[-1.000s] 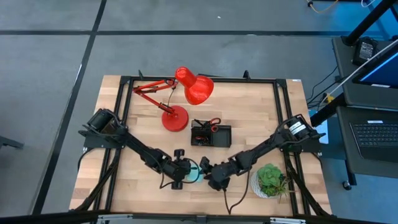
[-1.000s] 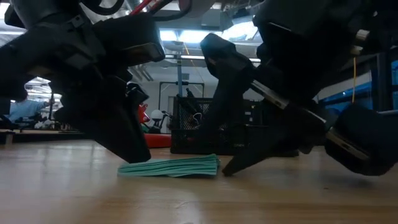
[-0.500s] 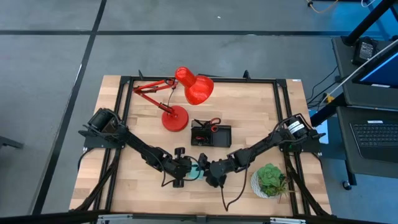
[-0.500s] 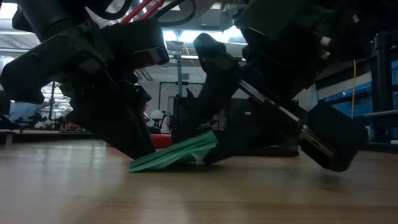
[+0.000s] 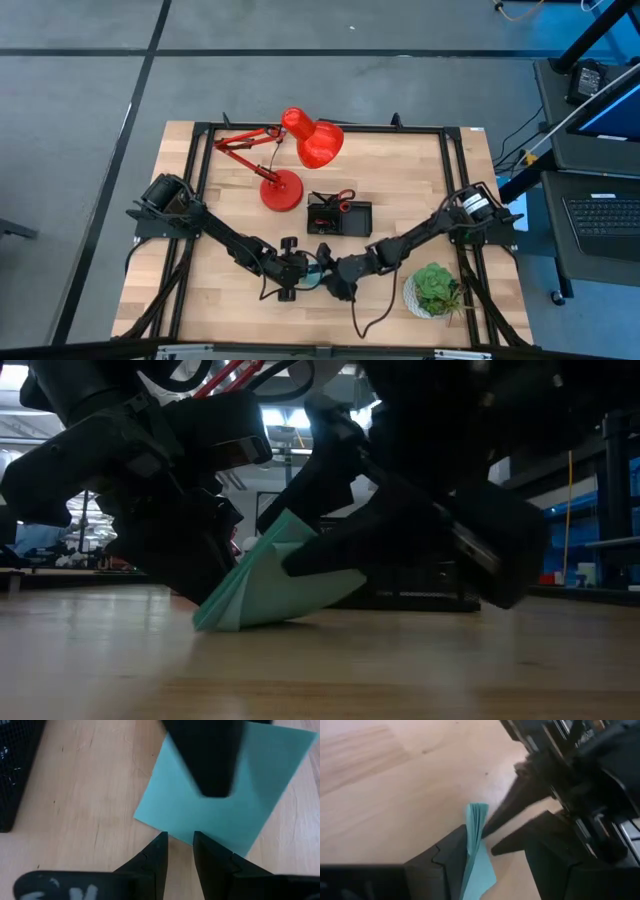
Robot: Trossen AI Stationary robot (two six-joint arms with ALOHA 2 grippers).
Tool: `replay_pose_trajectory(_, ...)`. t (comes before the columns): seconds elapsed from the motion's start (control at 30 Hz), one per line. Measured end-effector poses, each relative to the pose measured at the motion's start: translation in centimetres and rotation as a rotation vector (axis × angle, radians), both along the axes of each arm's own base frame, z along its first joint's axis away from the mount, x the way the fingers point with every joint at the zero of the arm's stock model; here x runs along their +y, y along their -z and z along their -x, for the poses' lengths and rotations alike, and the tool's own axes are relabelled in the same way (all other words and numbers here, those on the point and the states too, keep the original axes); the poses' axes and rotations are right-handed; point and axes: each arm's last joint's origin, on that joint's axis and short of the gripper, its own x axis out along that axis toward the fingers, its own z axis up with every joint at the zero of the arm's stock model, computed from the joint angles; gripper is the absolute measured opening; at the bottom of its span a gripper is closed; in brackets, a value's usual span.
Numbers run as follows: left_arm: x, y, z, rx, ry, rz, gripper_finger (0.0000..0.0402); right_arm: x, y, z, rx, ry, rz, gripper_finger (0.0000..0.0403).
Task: Pick and place office supplies into organizer
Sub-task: Put the light blue notepad into the black desk organizer
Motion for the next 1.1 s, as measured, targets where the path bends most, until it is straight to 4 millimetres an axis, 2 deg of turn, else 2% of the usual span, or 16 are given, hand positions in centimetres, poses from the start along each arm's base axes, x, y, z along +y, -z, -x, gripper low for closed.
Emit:
replay_pose_trajectory(0.43, 0.0, 0.0, -0.1, -0.008, 0.000, 0.004, 0.0086, -1.4, -0.1, -0.6, 0.006, 0.115, -0.137, 0.0190)
replay_pose_trajectory(0.83, -0.1, 0.0, -0.1, -0.009, 0.001, 0.011, 0.0086, -2.0, 1.1, 0.1, 0.153, 0.135, -0.069, 0.0190)
replay_pose_trajectory(1.1, 0.0, 0.0, -0.1, -0.008, 0.000, 0.011, 0.0086, -1.5, 1.1, 0.3, 0.151, 0.122, -0.066, 0.0141)
